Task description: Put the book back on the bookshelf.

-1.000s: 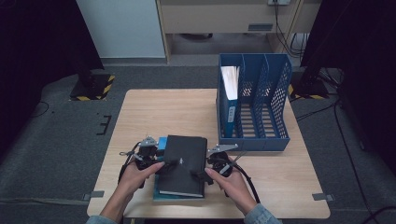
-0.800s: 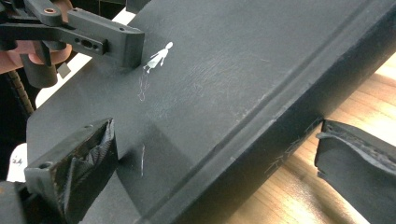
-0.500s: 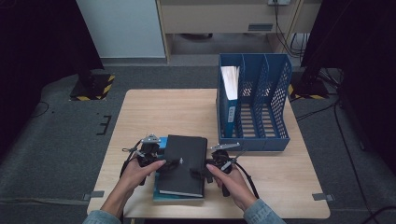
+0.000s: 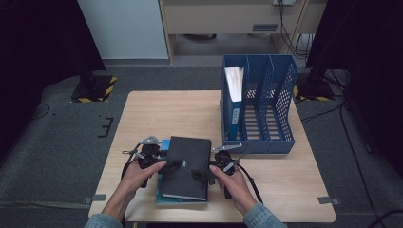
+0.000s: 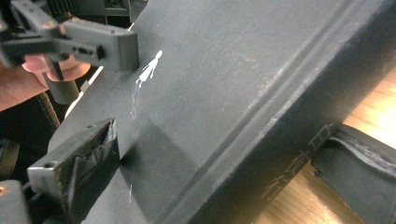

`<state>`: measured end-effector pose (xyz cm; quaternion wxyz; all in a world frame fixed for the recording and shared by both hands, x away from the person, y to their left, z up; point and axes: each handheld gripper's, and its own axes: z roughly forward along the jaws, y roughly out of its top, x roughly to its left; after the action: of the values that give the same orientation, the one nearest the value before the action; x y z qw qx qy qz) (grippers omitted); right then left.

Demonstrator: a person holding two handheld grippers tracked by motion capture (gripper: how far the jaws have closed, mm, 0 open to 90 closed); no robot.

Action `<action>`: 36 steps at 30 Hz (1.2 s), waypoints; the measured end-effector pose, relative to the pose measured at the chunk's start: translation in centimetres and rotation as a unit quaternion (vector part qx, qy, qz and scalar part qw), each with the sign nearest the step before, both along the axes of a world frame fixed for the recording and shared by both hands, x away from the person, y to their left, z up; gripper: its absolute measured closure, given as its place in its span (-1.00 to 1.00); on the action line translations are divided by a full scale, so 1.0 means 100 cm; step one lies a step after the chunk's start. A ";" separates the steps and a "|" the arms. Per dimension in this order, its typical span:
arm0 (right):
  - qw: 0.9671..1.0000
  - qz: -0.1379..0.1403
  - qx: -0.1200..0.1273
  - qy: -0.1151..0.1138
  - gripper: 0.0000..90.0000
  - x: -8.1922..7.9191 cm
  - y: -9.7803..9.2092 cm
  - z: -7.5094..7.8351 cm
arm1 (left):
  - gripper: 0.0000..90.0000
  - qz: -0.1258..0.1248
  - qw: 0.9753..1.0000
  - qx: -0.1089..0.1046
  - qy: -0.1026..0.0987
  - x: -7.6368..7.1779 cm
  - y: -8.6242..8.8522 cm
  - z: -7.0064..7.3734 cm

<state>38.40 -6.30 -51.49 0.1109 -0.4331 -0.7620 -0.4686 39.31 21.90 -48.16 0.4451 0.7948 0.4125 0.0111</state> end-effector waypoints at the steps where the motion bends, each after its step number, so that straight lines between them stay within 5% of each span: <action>1: 1.000 0.002 -0.009 -0.010 -0.92 -0.001 0.001 0.005 | -0.35 0.000 1.000 0.000 -0.001 0.000 0.002 0.004; 16: 0.998 -0.008 -0.028 -0.053 -0.57 0.011 0.007 0.042 | 0.05 0.011 0.999 0.019 -0.041 0.001 0.019 0.043; 21: 0.998 -0.012 -0.030 -0.062 -0.51 0.017 0.010 0.049 | 0.19 0.019 0.999 0.008 -0.050 0.003 0.026 0.050; 36: 0.992 -0.006 -0.056 -0.115 -0.36 0.027 0.030 0.082 | 0.26 0.028 0.996 0.026 -0.077 0.003 0.045 0.069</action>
<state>41.09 -3.31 -43.28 -0.0045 -0.3862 -0.7924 -0.4722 39.62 26.39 -41.26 0.4543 0.7909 0.3986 0.0956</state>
